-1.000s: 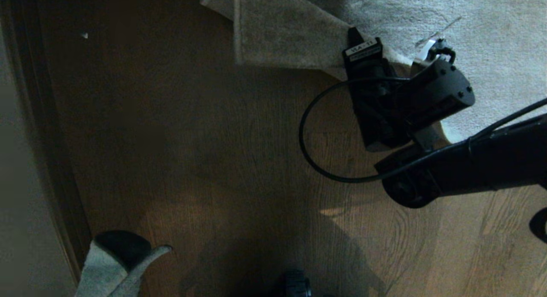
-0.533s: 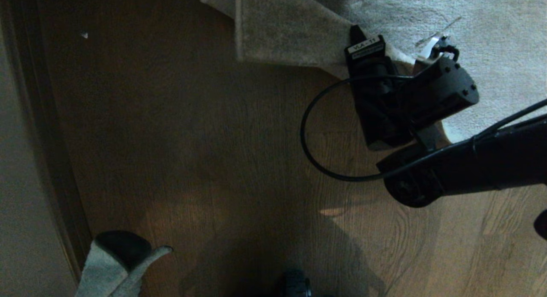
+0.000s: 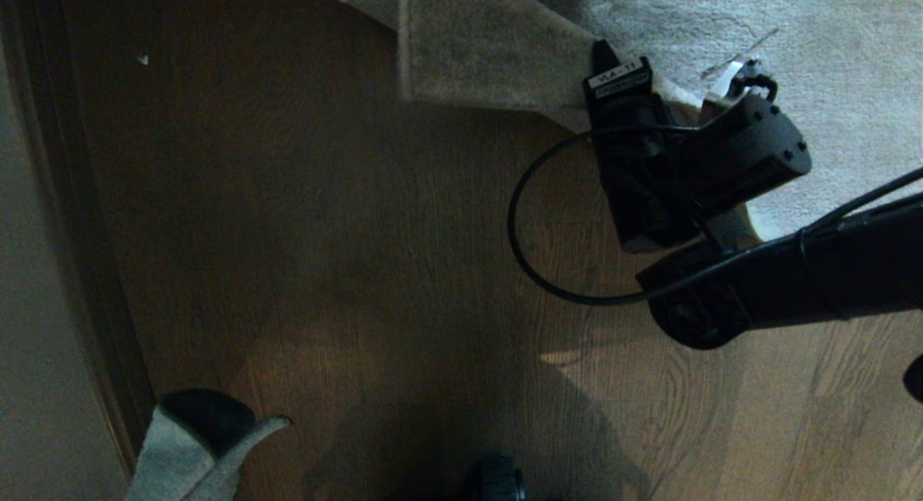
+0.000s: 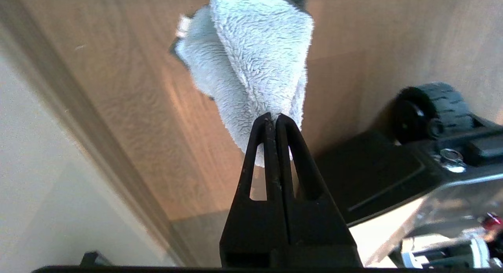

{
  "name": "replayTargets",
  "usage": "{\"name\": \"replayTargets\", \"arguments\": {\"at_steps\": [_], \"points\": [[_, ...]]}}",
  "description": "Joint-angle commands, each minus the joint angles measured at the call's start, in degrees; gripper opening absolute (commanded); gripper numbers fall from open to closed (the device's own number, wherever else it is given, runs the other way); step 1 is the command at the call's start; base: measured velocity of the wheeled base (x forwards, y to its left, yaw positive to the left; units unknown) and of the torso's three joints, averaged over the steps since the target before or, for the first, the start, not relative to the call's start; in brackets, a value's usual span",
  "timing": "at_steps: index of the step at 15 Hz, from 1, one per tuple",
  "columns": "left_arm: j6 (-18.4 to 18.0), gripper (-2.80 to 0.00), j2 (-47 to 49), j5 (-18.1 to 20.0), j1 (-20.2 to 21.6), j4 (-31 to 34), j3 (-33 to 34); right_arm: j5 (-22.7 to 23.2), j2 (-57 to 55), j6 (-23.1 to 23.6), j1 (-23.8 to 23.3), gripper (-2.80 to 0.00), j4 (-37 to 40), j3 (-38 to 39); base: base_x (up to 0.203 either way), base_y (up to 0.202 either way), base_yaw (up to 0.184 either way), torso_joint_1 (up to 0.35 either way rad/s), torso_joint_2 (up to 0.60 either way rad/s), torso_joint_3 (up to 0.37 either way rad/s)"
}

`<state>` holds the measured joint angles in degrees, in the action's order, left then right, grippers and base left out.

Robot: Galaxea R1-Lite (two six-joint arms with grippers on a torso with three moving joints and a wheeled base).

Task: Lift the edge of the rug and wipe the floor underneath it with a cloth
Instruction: Lay down the carpet

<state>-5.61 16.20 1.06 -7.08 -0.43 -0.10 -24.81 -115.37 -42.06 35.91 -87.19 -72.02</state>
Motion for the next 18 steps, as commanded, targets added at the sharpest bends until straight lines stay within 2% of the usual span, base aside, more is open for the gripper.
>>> {"name": "replayTargets", "arguments": {"at_steps": [1,5,7,11,13,18], "points": [[0.0,-2.8,0.1,0.0,2.2,0.0,0.0,-0.2,0.1,-0.2,0.0,-2.8,-2.8,0.0,0.0,0.0,0.0,0.0,0.0,0.0],[0.0,-2.8,-2.1,0.0,9.3,0.0,0.0,-0.2,-0.1,-0.2,0.0,-2.8,-2.8,0.0,0.0,0.0,0.0,0.0,0.0,0.0],[0.1,-2.8,-2.9,0.0,9.0,0.0,0.0,-0.2,-0.1,-0.2,0.1,-2.8,-2.8,0.0,0.0,0.0,0.0,0.0,0.0,0.0],[0.3,-2.8,-14.3,0.0,7.1,0.1,0.0,-0.2,0.0,-0.2,0.1,-2.8,-2.8,0.0,0.0,0.0,0.0,0.0,0.0,0.0],[0.3,-2.8,-15.8,0.0,6.9,0.1,0.0,-0.2,0.1,-0.2,0.1,-2.8,-2.8,0.0,0.0,0.0,0.0,0.0,0.0,0.0],[3.1,-2.8,-16.2,-0.4,6.9,0.3,0.0,-0.2,0.1,0.2,0.1,-2.8,-2.8,0.0,0.0,0.0,0.0,0.0,0.0,0.0]]}}
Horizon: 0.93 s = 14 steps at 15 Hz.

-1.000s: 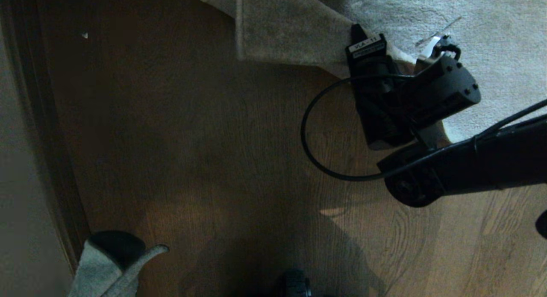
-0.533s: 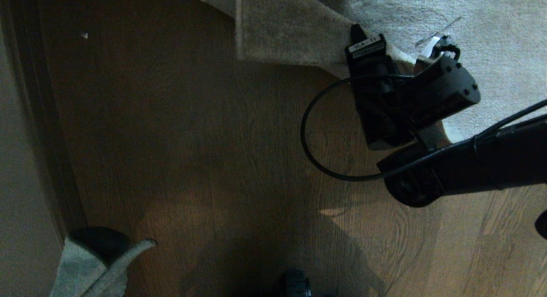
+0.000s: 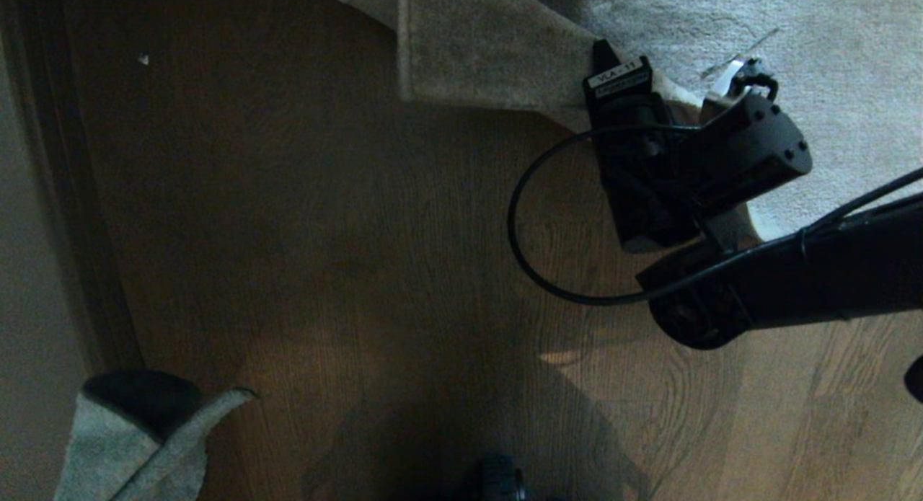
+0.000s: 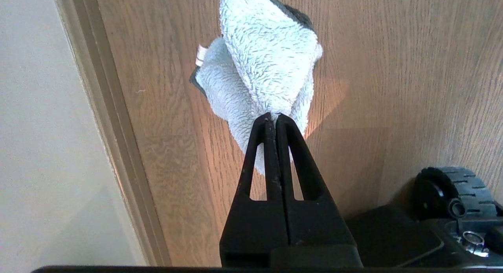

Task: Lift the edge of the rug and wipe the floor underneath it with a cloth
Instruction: Lay down the carpet

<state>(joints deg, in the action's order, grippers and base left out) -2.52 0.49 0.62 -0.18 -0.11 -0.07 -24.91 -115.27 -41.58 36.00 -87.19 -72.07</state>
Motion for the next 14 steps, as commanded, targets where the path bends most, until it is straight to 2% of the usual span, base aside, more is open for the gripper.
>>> {"name": "replayTargets", "arguments": {"at_steps": [1,5,6,11,14], "points": [[0.1,-2.8,-0.5,0.0,0.0,-0.1,0.1,-0.1,0.1,-0.1,0.0,-2.8,-2.8,0.0,0.0,0.0,0.0,0.0,0.0,0.0],[0.1,-2.8,-0.5,-0.1,0.0,-0.1,0.0,-0.1,0.6,1.2,0.1,-2.8,-2.8,0.1,0.0,0.0,0.0,0.0,0.0,0.0],[0.1,-2.8,-0.5,-0.1,0.0,-0.1,0.0,-0.1,0.6,1.3,0.2,0.0,-2.8,0.1,0.0,0.0,0.0,0.0,0.0,0.0],[0.1,-2.8,-0.5,-0.1,0.0,-0.1,0.0,-0.3,1.5,1.3,0.9,0.0,-2.8,0.2,0.0,0.0,0.0,0.0,0.0,0.0],[0.1,-2.8,-0.5,-0.1,0.0,-0.1,0.0,-0.2,2.2,1.3,3.5,0.0,-2.8,0.4,0.0,0.0,0.0,0.0,0.0,0.0]]}}
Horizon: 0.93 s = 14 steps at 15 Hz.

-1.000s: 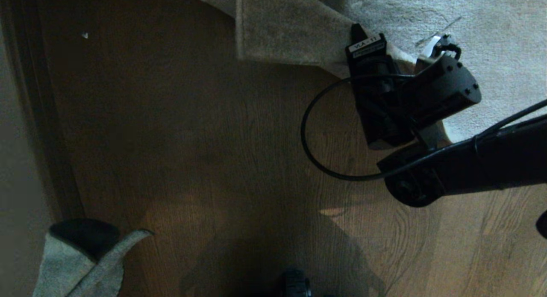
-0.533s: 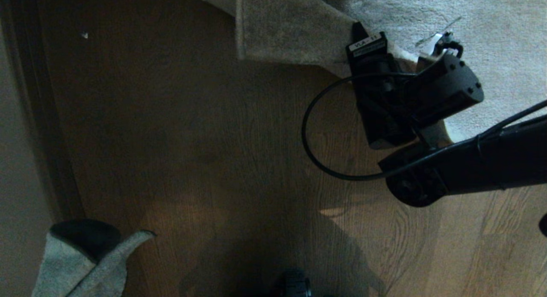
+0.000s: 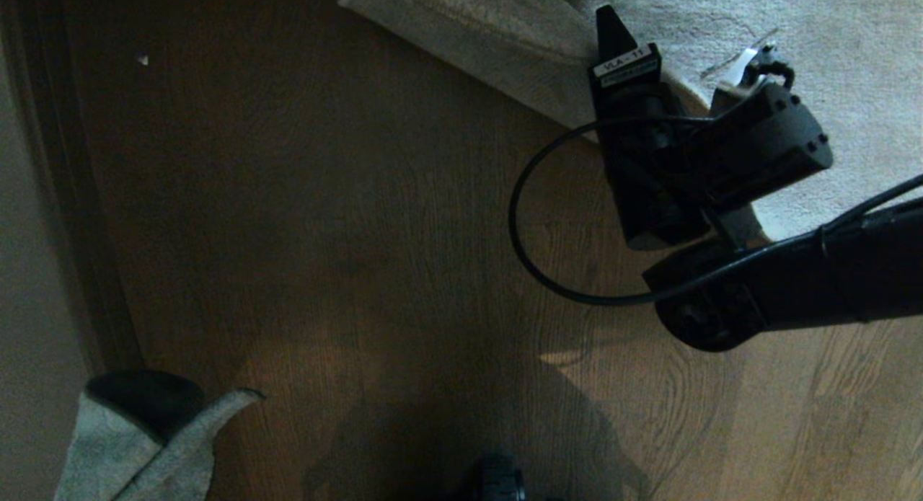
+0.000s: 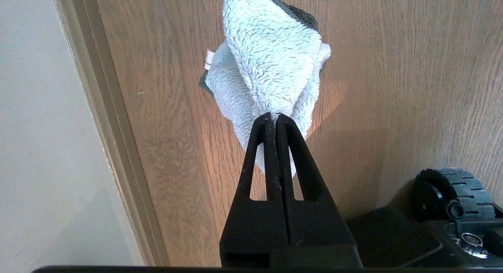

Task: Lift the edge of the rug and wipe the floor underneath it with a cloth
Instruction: Lay down the carpet

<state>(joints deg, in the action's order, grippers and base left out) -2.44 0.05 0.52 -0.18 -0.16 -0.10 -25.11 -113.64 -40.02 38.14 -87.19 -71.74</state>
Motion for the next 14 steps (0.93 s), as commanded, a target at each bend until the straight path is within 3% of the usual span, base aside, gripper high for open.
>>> {"name": "replayTargets", "arguments": {"at_steps": [1,14], "points": [[0.0,-2.8,0.0,0.0,0.0,0.0,0.0,0.0,0.7,-0.2,2.7,0.0,-2.8,0.1,0.0,0.0,0.0,0.0,0.0,0.0],[0.0,-2.8,0.0,0.0,0.0,0.0,0.0,0.2,2.7,2.0,25.3,0.0,-2.8,5.3,0.0,0.0,0.0,0.0,0.0,0.0]]}}
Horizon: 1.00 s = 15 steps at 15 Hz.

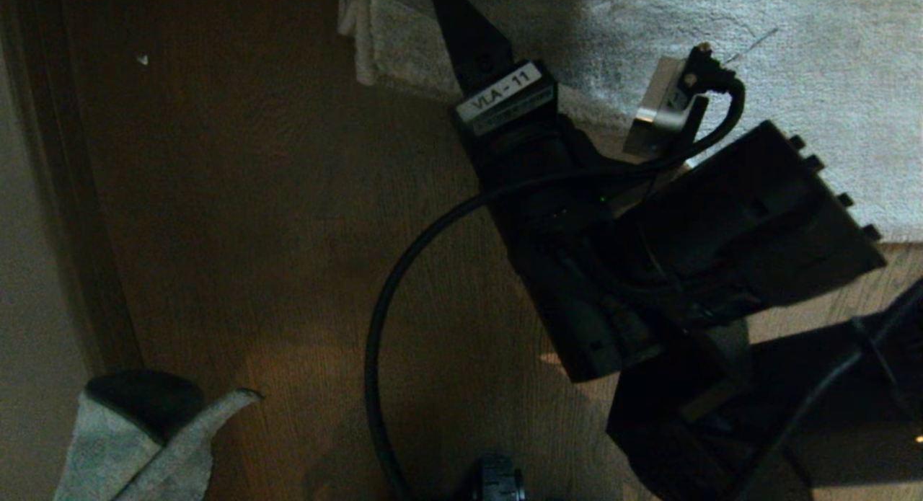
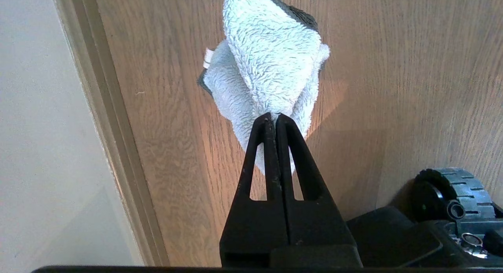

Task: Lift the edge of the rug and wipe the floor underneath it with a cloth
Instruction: Lay down the carpet

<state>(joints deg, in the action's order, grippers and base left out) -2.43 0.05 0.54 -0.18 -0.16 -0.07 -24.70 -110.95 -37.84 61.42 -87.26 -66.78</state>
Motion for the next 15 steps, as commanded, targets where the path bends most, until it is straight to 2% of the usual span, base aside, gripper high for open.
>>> {"name": "replayTargets", "arguments": {"at_steps": [1,5,15], "points": [[0.0,-2.8,0.0,0.0,0.0,0.0,0.0,-0.2,-0.1,-0.2,2.9,0.0,-2.7,0.3,0.0,0.0,0.0,0.0,0.0,0.0],[0.0,-2.8,0.0,0.0,0.0,0.0,0.0,-0.3,-0.9,-0.2,6.4,0.0,-2.7,0.2,0.0,0.0,0.0,0.0,0.0,0.0],[0.3,-2.8,0.0,0.0,0.0,0.1,0.0,-0.3,-2.8,-0.3,6.6,0.0,-2.7,1.7,0.0,0.0,0.0,0.0,0.0,0.0]]}}
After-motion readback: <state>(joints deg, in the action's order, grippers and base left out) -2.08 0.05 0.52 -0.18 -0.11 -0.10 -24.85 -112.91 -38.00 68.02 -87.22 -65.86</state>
